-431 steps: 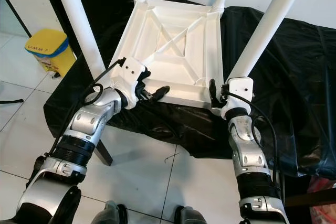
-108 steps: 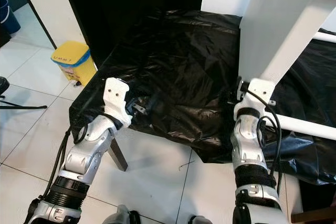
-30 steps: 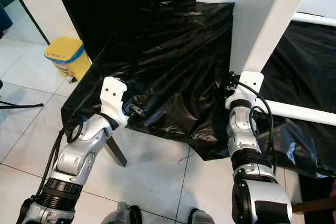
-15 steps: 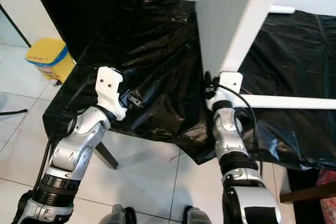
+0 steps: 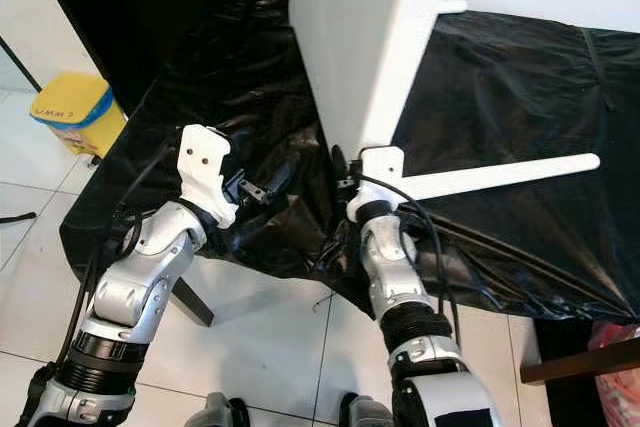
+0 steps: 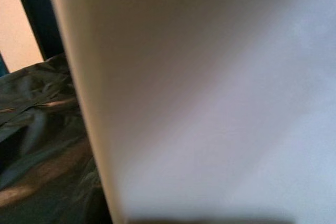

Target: Building children table

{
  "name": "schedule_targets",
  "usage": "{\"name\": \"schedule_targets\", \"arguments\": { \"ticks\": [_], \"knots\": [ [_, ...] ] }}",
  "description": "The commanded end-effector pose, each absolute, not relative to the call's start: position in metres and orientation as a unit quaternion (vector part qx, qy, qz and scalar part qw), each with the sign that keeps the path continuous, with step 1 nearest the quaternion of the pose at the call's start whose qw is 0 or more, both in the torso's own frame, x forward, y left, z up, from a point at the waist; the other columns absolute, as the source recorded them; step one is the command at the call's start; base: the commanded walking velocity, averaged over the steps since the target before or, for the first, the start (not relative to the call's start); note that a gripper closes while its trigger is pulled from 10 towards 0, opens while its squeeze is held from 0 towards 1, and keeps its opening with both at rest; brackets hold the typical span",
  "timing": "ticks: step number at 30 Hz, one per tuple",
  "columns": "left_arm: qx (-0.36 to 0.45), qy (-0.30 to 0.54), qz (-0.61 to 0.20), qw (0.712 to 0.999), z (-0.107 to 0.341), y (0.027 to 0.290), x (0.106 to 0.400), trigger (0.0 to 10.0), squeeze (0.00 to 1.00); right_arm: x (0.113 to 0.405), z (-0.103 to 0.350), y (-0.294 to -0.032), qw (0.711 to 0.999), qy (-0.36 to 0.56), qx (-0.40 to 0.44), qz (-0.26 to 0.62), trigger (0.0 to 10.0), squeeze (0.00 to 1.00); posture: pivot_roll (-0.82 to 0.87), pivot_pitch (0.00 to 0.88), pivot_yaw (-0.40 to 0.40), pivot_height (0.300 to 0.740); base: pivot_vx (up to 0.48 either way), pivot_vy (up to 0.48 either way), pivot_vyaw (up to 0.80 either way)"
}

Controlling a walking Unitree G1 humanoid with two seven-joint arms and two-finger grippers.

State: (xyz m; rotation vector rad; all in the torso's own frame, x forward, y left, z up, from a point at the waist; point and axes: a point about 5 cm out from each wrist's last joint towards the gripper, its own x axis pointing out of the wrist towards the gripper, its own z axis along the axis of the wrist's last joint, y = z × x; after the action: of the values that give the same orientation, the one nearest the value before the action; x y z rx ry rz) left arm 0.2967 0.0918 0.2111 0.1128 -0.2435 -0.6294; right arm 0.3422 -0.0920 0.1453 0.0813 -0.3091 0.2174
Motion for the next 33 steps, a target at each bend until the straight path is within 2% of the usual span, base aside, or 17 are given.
{"name": "schedule_targets", "arguments": {
  "ticks": [1, 5, 6, 7, 9, 10, 21, 22, 33],
  "knots": [
    [0.055, -0.11, -0.336, 0.934, 0.208, 0.088, 0.292, 10.0, 0.0, 0.331, 0.121, -0.073, 0.982, -0.112, 0.063, 0.138, 0.0, 0.0, 0.08, 0.185, 0.005, 0.74, 0.0, 0.0, 0.0],
    [0.055, -0.11, -0.338, 0.933, 0.208, 0.088, 0.291, 10.0, 0.0, 0.331, 0.122, -0.069, 0.981, -0.11, 0.066, 0.144, 0.0, 0.0, 0.08, 0.184, 0.004, 0.74, 0.0, 0.0, 0.0],
    [0.052, -0.109, -0.337, 0.934, 0.208, 0.088, 0.291, 10.0, 0.0, 0.332, 0.121, -0.069, 0.982, -0.107, 0.066, 0.141, 9.4, 0.0, 0.08, 0.189, 0.001, 0.74, 0.0, 0.0, 0.0],
    [0.051, -0.109, -0.338, 0.933, 0.208, 0.087, 0.29, 10.0, 0.0, 0.332, 0.121, -0.07, 0.982, -0.105, 0.067, 0.139, 10.0, 0.0, 0.08, 0.179, 0.001, 0.74, 0.0, 0.0, 0.0],
    [0.053, -0.109, -0.34, 0.933, 0.208, 0.087, 0.29, 10.0, 0.0, 0.332, 0.121, -0.07, 0.983, -0.104, 0.067, 0.138, 10.0, 0.0, 0.08, 0.181, 0.001, 0.74, 0.0, 0.0, 0.0],
    [0.053, -0.107, -0.339, 0.933, 0.207, 0.087, 0.29, 10.0, 0.0, 0.332, 0.122, -0.072, 0.983, -0.105, 0.068, 0.137, 10.0, 1.0, 0.08, 0.192, -0.001, 0.74, 0.0, 0.0, 0.0],
    [0.052, -0.099, -0.343, 0.933, 0.205, 0.088, 0.288, 10.0, 0.0, 0.321, 0.125, -0.083, 0.981, -0.126, 0.06, 0.131, 10.0, 1.0, 0.07, 0.195, -0.005, 0.74, 0.0, 0.0, 0.0],
    [0.05, -0.097, -0.345, 0.932, 0.204, 0.087, 0.288, 10.0, 0.0, 0.316, 0.126, -0.086, 0.981, -0.13, 0.056, 0.13, 10.0, 0.0, 0.07, 0.2, -0.008, 0.74, 0.0, 0.0, 0.0],
    [0.061, -0.077, -0.388, 0.917, 0.195, 0.08, 0.278, 10.0, 0.0, 0.288, 0.126, -0.102, 0.977, -0.143, 0.036, 0.152, 10.0, 0.0, 0.06, 0.202, -0.007, 0.74, 0.0, 0.0, 0.0]
  ]
}}
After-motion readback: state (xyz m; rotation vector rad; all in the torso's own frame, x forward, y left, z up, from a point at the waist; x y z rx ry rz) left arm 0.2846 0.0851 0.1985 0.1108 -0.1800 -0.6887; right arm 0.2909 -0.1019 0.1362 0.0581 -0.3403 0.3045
